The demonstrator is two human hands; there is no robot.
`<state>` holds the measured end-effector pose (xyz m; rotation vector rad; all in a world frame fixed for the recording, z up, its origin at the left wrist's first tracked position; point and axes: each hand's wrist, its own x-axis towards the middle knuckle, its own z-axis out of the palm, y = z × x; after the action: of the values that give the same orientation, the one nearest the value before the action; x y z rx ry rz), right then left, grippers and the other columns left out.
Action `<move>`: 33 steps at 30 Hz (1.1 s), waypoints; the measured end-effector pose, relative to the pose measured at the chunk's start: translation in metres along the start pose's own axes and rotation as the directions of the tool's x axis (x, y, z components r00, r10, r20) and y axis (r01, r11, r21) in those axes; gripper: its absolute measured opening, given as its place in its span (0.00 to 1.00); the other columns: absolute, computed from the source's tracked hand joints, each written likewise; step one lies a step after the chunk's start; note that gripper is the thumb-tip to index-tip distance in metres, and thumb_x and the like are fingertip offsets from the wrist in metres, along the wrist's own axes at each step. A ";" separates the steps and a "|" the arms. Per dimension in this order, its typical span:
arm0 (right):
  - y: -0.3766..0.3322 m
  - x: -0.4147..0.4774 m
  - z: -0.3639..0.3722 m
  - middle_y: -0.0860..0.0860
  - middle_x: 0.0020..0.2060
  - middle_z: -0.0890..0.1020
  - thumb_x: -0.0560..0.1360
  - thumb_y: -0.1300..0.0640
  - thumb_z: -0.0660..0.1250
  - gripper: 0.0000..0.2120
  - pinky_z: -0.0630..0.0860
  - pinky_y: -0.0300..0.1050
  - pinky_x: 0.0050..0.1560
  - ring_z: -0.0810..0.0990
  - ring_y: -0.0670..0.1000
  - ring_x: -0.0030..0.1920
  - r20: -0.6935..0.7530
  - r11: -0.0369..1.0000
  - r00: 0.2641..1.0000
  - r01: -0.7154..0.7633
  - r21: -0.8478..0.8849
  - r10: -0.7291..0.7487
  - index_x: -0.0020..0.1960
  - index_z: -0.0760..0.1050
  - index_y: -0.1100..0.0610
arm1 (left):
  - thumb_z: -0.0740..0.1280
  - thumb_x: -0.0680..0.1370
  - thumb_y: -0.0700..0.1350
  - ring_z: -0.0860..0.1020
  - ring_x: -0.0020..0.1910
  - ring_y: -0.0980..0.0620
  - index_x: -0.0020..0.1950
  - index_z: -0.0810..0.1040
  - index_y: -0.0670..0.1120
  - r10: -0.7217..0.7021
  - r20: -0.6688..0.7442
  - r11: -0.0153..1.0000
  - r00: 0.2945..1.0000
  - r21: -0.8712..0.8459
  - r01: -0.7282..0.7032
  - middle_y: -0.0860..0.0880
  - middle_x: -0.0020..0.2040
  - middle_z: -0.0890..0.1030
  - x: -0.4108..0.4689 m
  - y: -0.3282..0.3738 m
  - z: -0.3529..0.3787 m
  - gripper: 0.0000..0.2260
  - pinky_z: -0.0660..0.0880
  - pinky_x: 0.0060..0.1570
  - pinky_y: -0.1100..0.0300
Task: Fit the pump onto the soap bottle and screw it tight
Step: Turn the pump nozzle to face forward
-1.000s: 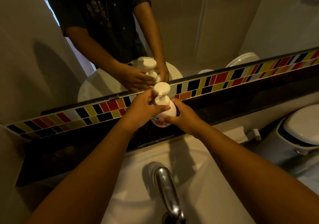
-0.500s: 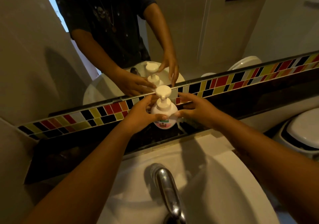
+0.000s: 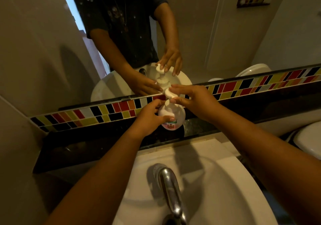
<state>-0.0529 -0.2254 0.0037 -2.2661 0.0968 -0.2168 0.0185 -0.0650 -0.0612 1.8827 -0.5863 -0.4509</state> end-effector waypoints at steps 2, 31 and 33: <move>-0.001 -0.001 0.005 0.49 0.69 0.74 0.72 0.52 0.69 0.21 0.64 0.49 0.69 0.69 0.50 0.70 -0.039 1.000 0.999 0.004 -0.015 -0.005 0.65 0.74 0.51 | 0.77 0.68 0.45 0.78 0.58 0.52 0.60 0.74 0.53 0.001 -0.027 1.000 1.000 0.003 -0.001 0.52 0.59 0.79 0.000 -0.001 0.002 0.23 0.77 0.50 0.61; 0.033 -0.028 0.053 0.53 0.65 0.76 0.73 0.56 0.68 0.24 0.74 0.54 0.63 0.74 0.55 0.65 -0.010 0.908 0.961 -0.256 0.331 0.275 0.69 0.69 0.52 | 0.74 0.72 0.42 0.80 0.58 0.49 0.70 0.72 0.49 -0.067 -0.100 0.998 0.993 -0.008 0.066 0.48 0.65 0.79 -0.022 -0.013 -0.011 0.27 0.78 0.57 0.50; 0.025 -0.017 0.058 0.53 0.63 0.78 0.73 0.56 0.68 0.23 0.75 0.56 0.62 0.76 0.55 0.63 0.010 0.920 0.974 -0.219 0.324 0.228 0.68 0.70 0.51 | 0.74 0.72 0.40 0.80 0.58 0.49 0.69 0.73 0.49 -0.074 -0.126 0.997 0.989 -0.037 0.070 0.48 0.63 0.79 -0.025 -0.011 -0.026 0.26 0.79 0.54 0.56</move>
<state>-0.0589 -0.1957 -0.0537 -1.9055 0.3115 -0.1314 0.0146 -0.0272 -0.0612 1.8903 -0.4243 -0.3814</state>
